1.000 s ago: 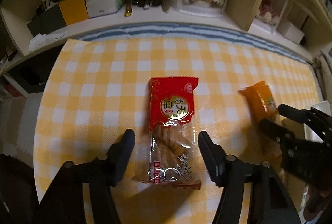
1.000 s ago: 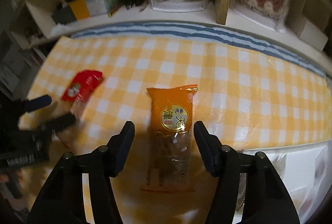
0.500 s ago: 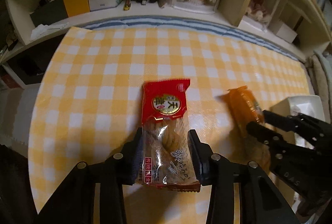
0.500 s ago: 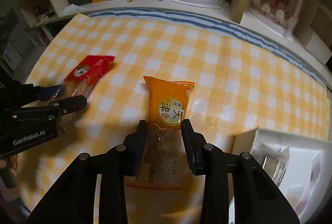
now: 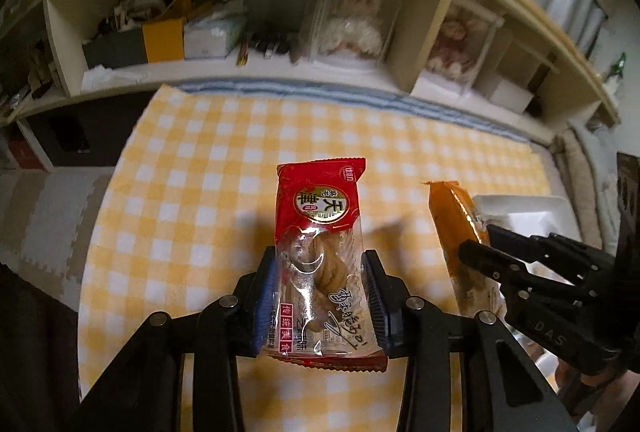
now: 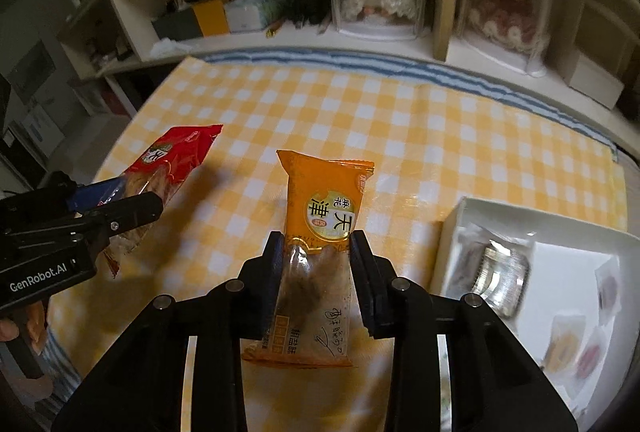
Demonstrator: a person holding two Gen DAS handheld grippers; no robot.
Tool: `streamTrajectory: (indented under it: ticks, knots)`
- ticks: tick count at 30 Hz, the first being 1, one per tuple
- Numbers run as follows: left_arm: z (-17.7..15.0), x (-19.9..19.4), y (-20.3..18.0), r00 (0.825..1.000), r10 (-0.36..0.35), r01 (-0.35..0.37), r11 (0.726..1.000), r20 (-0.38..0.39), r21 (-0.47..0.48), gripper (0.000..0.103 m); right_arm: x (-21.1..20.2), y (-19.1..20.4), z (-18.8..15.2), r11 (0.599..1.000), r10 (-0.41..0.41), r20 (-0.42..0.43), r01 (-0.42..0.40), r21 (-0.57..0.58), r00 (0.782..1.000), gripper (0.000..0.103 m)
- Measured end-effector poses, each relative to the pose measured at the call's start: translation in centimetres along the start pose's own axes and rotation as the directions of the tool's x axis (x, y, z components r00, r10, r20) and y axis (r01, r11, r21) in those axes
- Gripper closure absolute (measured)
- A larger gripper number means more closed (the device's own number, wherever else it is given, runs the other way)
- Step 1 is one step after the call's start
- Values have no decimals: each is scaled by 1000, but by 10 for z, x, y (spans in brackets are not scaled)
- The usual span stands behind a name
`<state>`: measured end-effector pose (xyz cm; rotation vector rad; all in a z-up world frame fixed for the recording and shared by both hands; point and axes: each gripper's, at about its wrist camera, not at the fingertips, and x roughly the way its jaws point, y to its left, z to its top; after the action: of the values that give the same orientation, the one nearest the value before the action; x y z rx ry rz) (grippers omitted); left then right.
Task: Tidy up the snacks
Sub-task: 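Carry both bread pouches over the white tray and lower them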
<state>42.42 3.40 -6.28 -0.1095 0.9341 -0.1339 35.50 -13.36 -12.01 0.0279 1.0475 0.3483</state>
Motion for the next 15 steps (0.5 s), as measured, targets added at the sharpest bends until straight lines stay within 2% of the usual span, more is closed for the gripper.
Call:
streamTrajectory:
  ticks: [9, 15]
  knots:
    - [-19, -78, -55, 992, -83, 78, 996, 98, 49, 63, -76, -40, -14, 999, -13, 93, 10, 38, 996, 69]
    - [-25, -90, -98, 983, -148, 138, 986, 110, 96, 63, -125, -81, -24, 997, -48, 142, 38, 69, 989, 69]
